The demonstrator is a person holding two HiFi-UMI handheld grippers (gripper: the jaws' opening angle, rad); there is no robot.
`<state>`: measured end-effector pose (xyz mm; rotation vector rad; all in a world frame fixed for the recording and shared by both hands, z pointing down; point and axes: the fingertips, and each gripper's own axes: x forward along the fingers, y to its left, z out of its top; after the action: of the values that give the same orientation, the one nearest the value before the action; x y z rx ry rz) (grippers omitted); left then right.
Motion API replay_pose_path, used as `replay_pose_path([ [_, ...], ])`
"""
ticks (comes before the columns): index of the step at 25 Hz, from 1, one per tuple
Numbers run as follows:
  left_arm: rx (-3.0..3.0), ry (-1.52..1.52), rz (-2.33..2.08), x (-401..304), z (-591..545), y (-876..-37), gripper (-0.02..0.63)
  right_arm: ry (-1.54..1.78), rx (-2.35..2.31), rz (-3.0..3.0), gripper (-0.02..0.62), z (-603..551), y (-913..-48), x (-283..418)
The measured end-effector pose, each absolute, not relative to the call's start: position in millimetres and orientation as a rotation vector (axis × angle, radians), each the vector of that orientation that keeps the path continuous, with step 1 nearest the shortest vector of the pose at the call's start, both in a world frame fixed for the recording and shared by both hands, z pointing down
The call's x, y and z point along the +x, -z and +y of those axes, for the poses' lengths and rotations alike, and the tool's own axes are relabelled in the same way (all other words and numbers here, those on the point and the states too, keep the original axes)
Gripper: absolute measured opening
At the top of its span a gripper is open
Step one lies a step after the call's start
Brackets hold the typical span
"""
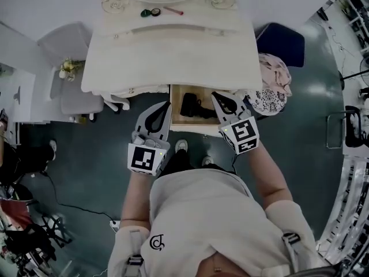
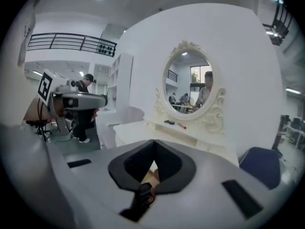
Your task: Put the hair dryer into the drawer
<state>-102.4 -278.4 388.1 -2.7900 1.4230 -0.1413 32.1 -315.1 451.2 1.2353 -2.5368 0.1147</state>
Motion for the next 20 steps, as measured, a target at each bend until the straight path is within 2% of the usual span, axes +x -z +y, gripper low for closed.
replay_pose_path([
  [8, -2.779, 0.072, 1.387, -100, -288, -350, 0.014, -0.009, 1.468, -2.64, 0.008, -310, -371, 60],
  [20, -2.733, 0.11, 1.396, -96, -314, -325, 0.014, 0.048, 1.594, -2.702, 0.005, -309, -335, 91],
])
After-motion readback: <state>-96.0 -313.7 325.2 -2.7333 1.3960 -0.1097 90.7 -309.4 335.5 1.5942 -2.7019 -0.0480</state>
